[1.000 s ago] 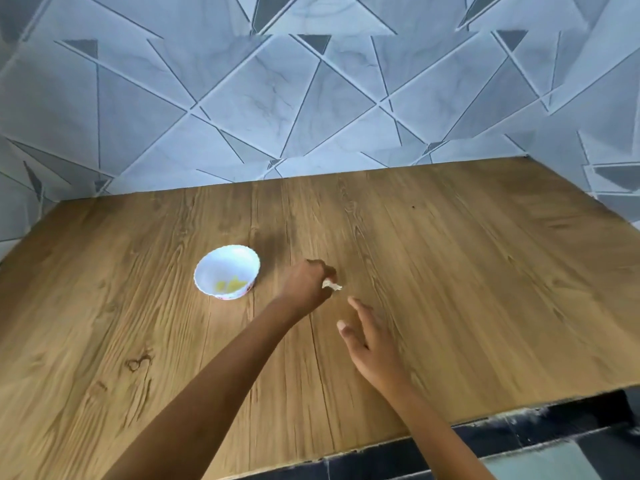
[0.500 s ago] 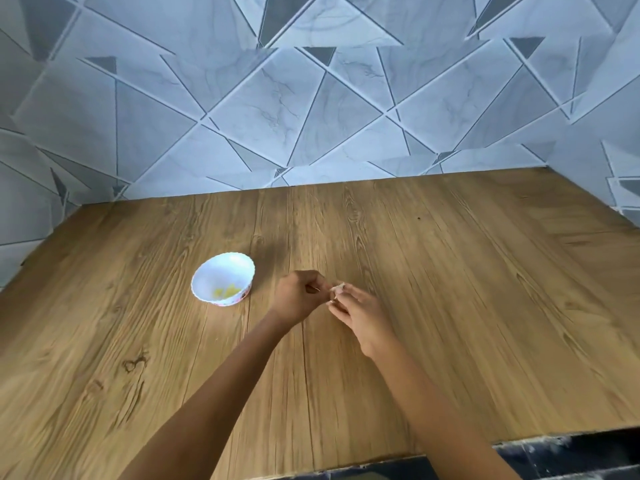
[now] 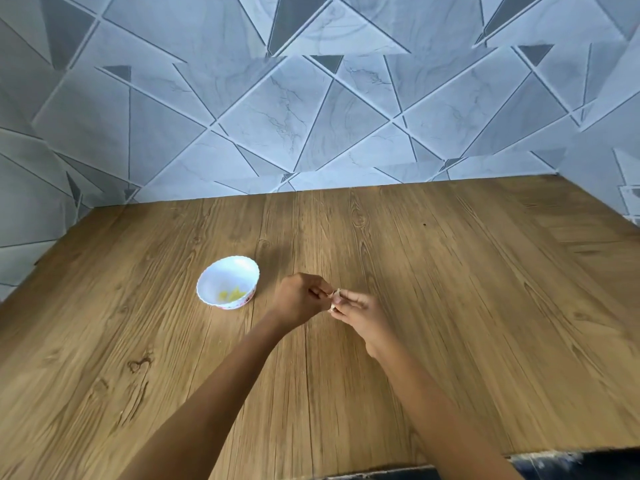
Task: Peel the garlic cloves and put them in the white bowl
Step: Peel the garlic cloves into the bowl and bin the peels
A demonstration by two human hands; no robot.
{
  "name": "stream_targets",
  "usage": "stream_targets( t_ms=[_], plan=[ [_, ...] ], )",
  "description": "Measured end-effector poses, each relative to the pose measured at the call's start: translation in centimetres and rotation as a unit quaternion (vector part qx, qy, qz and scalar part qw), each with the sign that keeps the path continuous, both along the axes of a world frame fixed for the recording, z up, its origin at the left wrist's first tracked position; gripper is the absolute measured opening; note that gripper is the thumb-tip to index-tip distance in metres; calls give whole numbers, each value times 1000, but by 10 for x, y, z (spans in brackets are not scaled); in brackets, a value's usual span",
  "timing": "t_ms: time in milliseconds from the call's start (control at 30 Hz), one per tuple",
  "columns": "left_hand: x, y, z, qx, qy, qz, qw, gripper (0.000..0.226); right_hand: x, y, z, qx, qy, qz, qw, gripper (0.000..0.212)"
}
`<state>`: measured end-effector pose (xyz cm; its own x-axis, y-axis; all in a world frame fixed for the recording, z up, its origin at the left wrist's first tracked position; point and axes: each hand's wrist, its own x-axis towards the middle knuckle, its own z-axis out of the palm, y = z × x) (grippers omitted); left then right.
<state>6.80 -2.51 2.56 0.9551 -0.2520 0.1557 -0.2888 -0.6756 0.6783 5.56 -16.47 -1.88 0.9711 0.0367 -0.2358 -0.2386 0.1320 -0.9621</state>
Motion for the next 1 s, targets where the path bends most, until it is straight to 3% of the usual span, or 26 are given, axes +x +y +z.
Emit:
stream_targets(
  t_ms=[167, 200, 267, 367, 500, 633, 833, 1000],
  plan=[
    [-5, 6, 1, -128, 115, 53, 984, 20, -1, -3, 2, 19, -15, -6, 1000, 25],
    [-6, 10, 1, -154, 128, 69, 977, 22, -2, -2, 3, 3, -28, -4, 1000, 23],
    [-8, 17, 1, -175, 137, 85, 971, 26, -3, 0, 3, -113, -84, 7, 990, 22],
    [-14, 24, -1, -150, 146, 80, 974, 22, 1, 2, 0, -343, -201, 4, 918, 27],
    [-20, 34, -5, -138, 159, 77, 975, 8, 11, 11, -8, -480, -265, 47, 835, 25],
    [-23, 40, -3, -131, 153, 84, 976, 10, 17, 17, -12, -527, -263, 72, 805, 26],
    [-33, 43, -2, -95, 141, 103, 980, 17, 4, 18, -7, -533, -249, 73, 806, 46],
    [-42, 50, -3, -97, 155, 99, 978, 17, -41, 20, 1, -500, -361, 1, 787, 32]
  ],
)
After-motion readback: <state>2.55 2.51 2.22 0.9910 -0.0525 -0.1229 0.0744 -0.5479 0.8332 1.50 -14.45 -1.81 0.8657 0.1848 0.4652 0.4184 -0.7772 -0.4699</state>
